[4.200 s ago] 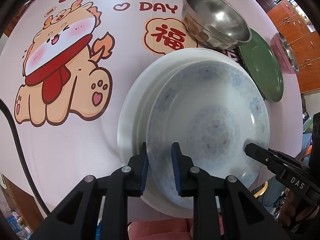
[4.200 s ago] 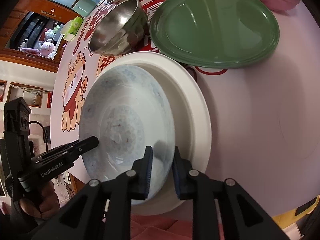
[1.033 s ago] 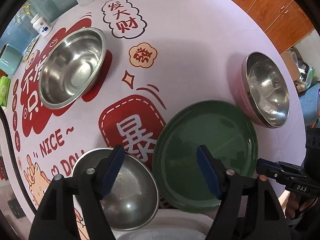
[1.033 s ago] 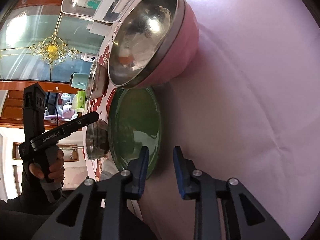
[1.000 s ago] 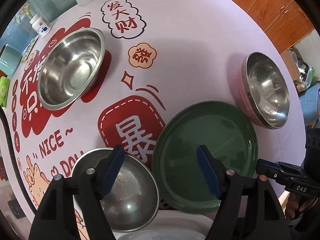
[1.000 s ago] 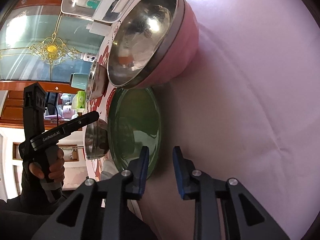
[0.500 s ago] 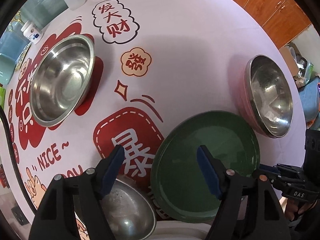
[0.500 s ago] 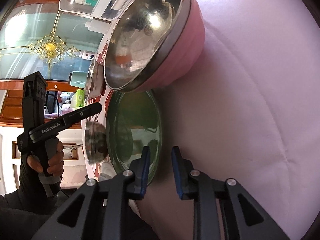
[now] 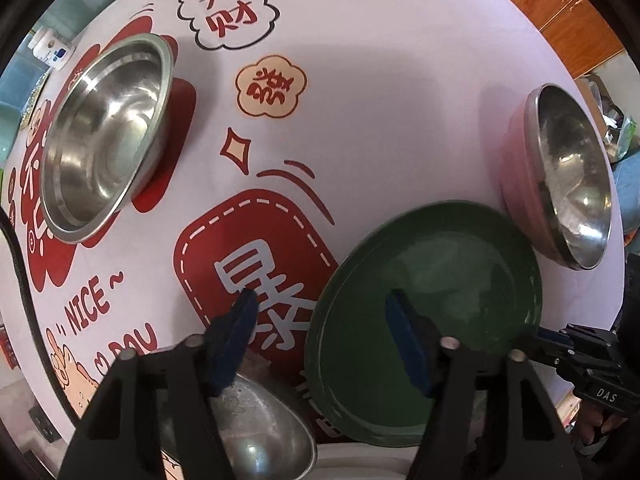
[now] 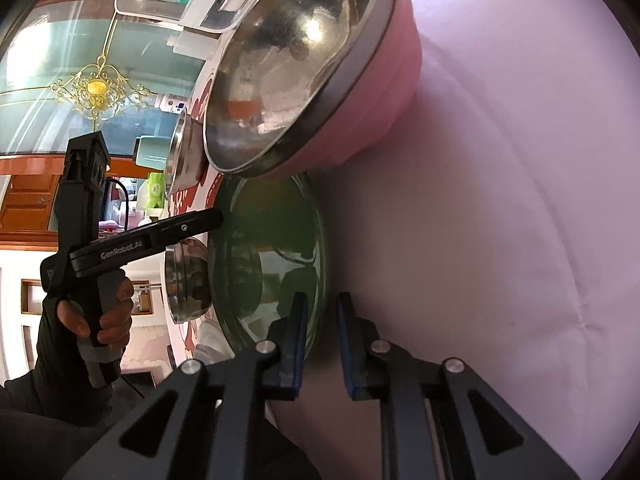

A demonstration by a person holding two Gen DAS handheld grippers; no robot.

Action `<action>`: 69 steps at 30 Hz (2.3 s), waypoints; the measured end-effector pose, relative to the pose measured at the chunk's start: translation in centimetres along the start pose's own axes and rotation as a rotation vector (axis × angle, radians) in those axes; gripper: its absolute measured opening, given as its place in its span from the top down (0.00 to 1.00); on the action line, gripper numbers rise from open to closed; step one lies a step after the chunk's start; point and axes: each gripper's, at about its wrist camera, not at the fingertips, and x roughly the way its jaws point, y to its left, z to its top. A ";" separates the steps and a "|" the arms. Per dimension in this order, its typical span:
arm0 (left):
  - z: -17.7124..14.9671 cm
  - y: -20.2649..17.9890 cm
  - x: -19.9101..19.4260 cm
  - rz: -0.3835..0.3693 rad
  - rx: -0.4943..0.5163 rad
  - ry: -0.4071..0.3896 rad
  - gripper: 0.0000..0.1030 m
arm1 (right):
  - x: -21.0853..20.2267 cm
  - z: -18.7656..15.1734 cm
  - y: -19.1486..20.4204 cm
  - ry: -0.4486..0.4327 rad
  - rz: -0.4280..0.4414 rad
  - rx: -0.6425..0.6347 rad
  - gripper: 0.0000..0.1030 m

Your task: Organize plates and bowls

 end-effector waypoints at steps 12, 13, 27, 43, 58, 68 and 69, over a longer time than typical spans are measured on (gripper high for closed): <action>0.7 -1.0 0.7 0.000 0.052 0.029 0.66 | 0.1 0.0 -0.3 0.010 0.004 0.010 0.93; 0.7 -1.1 0.8 0.000 0.054 0.031 0.66 | 0.1 0.0 -0.3 0.010 0.006 0.011 0.93; 0.5 -1.4 1.3 -0.007 0.049 0.037 0.70 | 0.0 0.0 -0.4 0.015 0.004 0.006 0.93; -1.0 -0.2 -1.0 -0.036 0.016 0.015 0.70 | -0.6 -0.8 -0.5 0.046 0.023 0.011 0.93; -4.0 0.2 -4.0 -0.024 -0.013 -0.034 0.70 | -1.1 -1.6 0.5 0.061 0.030 -0.021 0.93; -6.1 -0.9 -6.5 -0.023 -0.051 -0.080 0.70 | -1.8 -2.5 1.9 0.077 0.036 -0.062 0.93; -6.3 -1.0 -6.6 -0.021 -0.057 -0.086 0.70 | -1.9 -2.6 2.1 0.080 0.040 -0.065 0.93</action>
